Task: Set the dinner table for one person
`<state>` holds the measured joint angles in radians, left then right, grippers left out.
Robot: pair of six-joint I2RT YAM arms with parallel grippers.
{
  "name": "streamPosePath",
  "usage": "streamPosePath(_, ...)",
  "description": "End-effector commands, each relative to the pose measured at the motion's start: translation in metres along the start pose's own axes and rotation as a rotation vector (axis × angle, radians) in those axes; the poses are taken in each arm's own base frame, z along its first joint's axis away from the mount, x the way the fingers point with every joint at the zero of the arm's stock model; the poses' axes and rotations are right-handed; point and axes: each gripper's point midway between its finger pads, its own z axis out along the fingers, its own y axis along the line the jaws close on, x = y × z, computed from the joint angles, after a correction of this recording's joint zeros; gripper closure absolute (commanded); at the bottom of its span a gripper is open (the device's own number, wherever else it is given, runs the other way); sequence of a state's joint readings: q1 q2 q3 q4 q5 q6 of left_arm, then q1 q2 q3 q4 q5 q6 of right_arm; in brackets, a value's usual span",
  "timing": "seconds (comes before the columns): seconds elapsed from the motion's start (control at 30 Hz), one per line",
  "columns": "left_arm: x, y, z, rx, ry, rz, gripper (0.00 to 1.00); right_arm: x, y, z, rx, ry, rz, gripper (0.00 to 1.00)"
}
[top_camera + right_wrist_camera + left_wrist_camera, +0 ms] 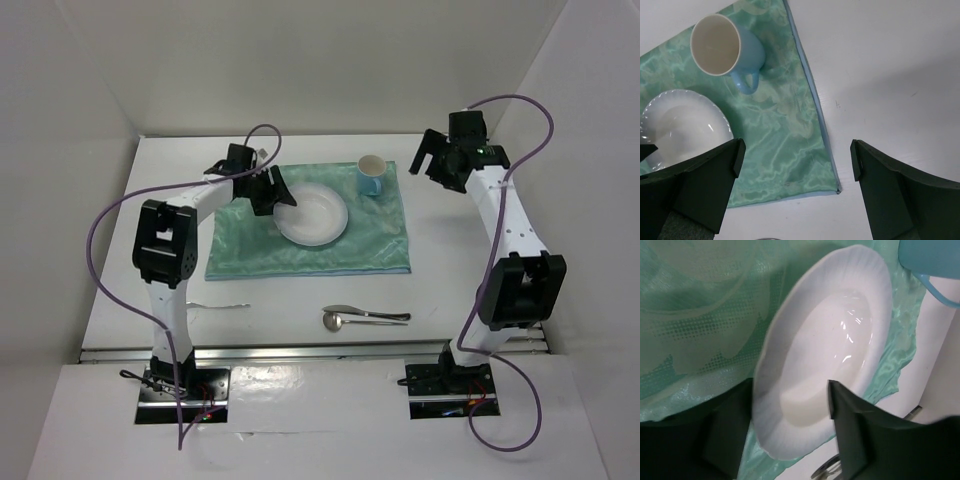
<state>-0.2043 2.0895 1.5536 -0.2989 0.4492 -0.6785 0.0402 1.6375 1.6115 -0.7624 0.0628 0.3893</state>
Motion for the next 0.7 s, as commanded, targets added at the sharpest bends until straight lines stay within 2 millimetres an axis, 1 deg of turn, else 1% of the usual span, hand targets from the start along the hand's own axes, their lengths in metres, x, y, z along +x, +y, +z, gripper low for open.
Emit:
streamPosePath(0.0, -0.018, -0.01, -0.01, -0.014, -0.031, 0.065, 0.23, -0.007, 0.003, -0.032, -0.044, -0.049, -0.029, 0.0)
streamPosePath(0.03, -0.016, -0.004, -0.01, -0.039, -0.025, 0.065, 0.2, -0.004, 0.001, -0.033, -0.043, -0.045, -0.041, 0.0)
streamPosePath(0.07, -0.014, -0.009, -0.016, -0.054, -0.023, 0.081, 0.17, 0.001, 0.002, -0.036, -0.056, -0.038, -0.042, 0.0)
streamPosePath(0.1, -0.019, -0.011, -0.027, -0.081, -0.055, 0.097, 0.12, 0.004, 0.002, -0.038, -0.068, -0.031, -0.054, 0.0)
streamPosePath(0.13, -0.023, -0.012, -0.035, -0.098, -0.069, 0.122, 0.04, 0.008, 0.001, -0.039, -0.064, -0.023, -0.055, 0.0)
streamPosePath(0.17, -0.023, -0.013, -0.044, -0.116, -0.077, 0.135, 0.03, 0.008, 0.0, -0.044, -0.068, -0.031, -0.064, 0.0)
streamPosePath(0.2, -0.02, -0.009, -0.053, -0.176, -0.083, 0.143, 0.03, 0.015, -0.003, -0.042, -0.059, -0.01, -0.065, 0.0)
streamPosePath(0.23, -0.026, -0.018, -0.075, -0.192, -0.13, 0.156, 0.03, 0.012, -0.002, -0.047, -0.065, -0.024, -0.064, 0.0)
streamPosePath(0.27, -0.018, -0.01, -0.083, -0.228, -0.129, 0.148, 0.0, 0.017, -0.003, -0.048, -0.071, -0.015, -0.064, 0.0)
streamPosePath(0.3, -0.018, -0.004, -0.095, -0.282, -0.162, 0.137, 0.0, 0.02, -0.002, -0.051, -0.08, -0.013, -0.065, 0.0)
streamPosePath(0.33, -0.016, -0.013, -0.118, -0.281, -0.202, 0.138, 0.0, 0.02, -0.002, -0.051, -0.08, -0.013, -0.065, 0.0)
streamPosePath(0.37, -0.01, -0.009, -0.128, -0.302, -0.214, 0.126, 0.0, 0.024, -0.004, -0.048, -0.076, -0.002, -0.065, 0.0)
streamPosePath(0.4, 0.001, 0.01, -0.134, -0.378, -0.228, 0.078, 0.01, 0.023, -0.001, -0.053, -0.094, -0.007, -0.065, 0.0)
streamPosePath(0.43, 0.012, 0.02, -0.145, -0.433, -0.222, 0.046, 0.01, 0.023, -0.002, -0.053, -0.094, -0.008, -0.076, 0.0)
streamPosePath(0.47, 0.017, 0.02, -0.164, -0.454, -0.262, 0.021, 0.03, 0.027, -0.001, -0.052, -0.101, 0.005, -0.076, 0.0)
streamPosePath(0.5, 0.034, 0.037, -0.168, -0.512, -0.248, -0.027, 0.07, 0.026, 0.001, -0.056, -0.117, 0.0, -0.076, 0.0)
streamPosePath(0.53, 0.04, 0.05, -0.178, -0.563, -0.274, -0.114, 0.07, 0.024, 0.003, -0.055, -0.122, -0.01, -0.076, 0.0)
streamPosePath(0.57, 0.051, 0.056, -0.183, -0.588, -0.265, -0.15, 0.07, 0.026, 0.004, -0.054, -0.133, -0.005, -0.076, 0.0)
streamPosePath(0.6, 0.075, 0.07, -0.194, -0.635, -0.234, -0.198, 0.07, 0.027, 0.007, -0.054, -0.149, 0.001, -0.077, 0.0)
streamPosePath(0.63, 0.088, 0.075, -0.197, -0.651, -0.227, -0.265, 0.07, 0.03, 0.008, -0.052, -0.157, 0.008, -0.077, 0.0)
streamPosePath(0.67, 0.099, 0.081, -0.2, -0.674, -0.221, -0.303, 0.07, 0.028, 0.011, -0.052, -0.173, -0.002, -0.078, 0.0)
